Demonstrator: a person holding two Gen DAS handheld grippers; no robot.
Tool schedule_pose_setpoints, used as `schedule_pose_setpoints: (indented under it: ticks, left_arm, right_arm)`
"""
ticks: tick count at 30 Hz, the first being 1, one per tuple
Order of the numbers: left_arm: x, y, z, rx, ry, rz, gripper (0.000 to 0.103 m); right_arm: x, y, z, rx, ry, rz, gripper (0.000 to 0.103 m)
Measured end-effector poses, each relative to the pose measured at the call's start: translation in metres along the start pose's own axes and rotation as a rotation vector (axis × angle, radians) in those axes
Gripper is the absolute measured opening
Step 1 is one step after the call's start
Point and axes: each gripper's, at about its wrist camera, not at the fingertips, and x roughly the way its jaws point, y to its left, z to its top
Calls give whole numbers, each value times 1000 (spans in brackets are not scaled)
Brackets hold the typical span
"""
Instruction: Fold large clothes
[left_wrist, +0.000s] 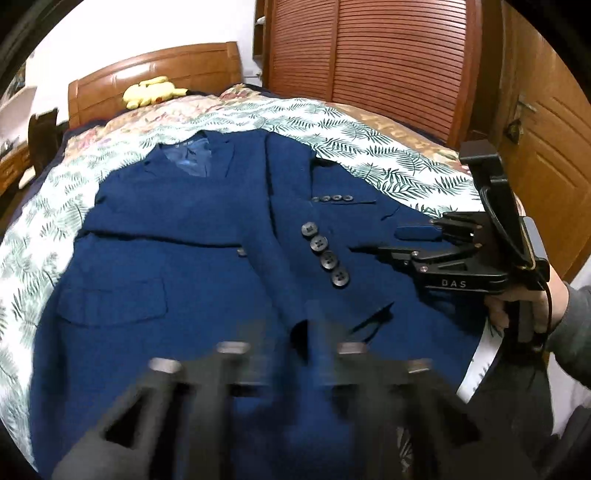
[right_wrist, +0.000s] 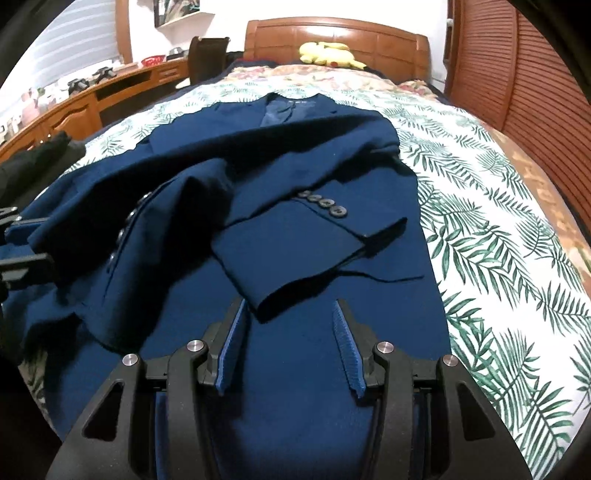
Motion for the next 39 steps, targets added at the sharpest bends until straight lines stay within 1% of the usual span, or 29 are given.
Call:
schedule_pose_setpoints:
  ticks: [2,4,6,7,10,13,15,18,20,22,24,27,29,31,35,37,39]
  left_arm:
    - [-9,9,7,-3,-28,26,2]
    - [-17,21,13,-9,-44,50,1]
    - [-19,35,17,-19,-39,79,1]
    - [-19,45,20,-20,-30,105,1]
    - [-18,68,28,-43,-27,144,1]
    - [-18,93,41,-65,-40,183,1]
    - [-18,104,44,-69,-41,199,1]
    - [-8,124,46,-67,-19,212,1]
    - [-1,132,45,-60,-5,200,1]
    - [6,144,46,-66,14,167,2]
    - [12,155,48,-64,28,136,5]
    - [13,166,53,-41,35,132,12]
    - [10,177,58,-35,34,135,22]
    - [5,186,60,-48,37,146,26]
    - [-6,195,49,-89,43,170,32]
    - [-15,192,38,-86,37,184,33]
    - [-30,184,27,-76,11,203,34]
  right_arm:
    - [0,-2,-1,5,-7,4,49]
    - [-1,-3,-3,15,-16,14,49]
    - [-2,-4,-4,21,-21,22,49]
    - [-2,-4,-3,22,-23,25,49]
    - [-2,-5,-3,30,-26,33,50]
    - [-3,-5,-3,32,-23,34,50]
    - [-3,-4,-2,31,-7,30,50]
    - [-13,-5,6,28,-4,40,50]
    - [-18,-12,16,35,-5,52,50]
    - [-20,-19,30,18,-8,38,50]
    - [-17,-27,46,-2,-14,26,50]
    - [-5,-38,71,-12,-2,23,50]
    - [3,-43,86,-14,8,26,50]
    - [9,-44,96,-17,18,18,50]
    - [17,-45,99,-4,26,22,50]
    - [17,-40,92,-24,25,10,50]
    - [10,-37,86,-26,14,-1,50]
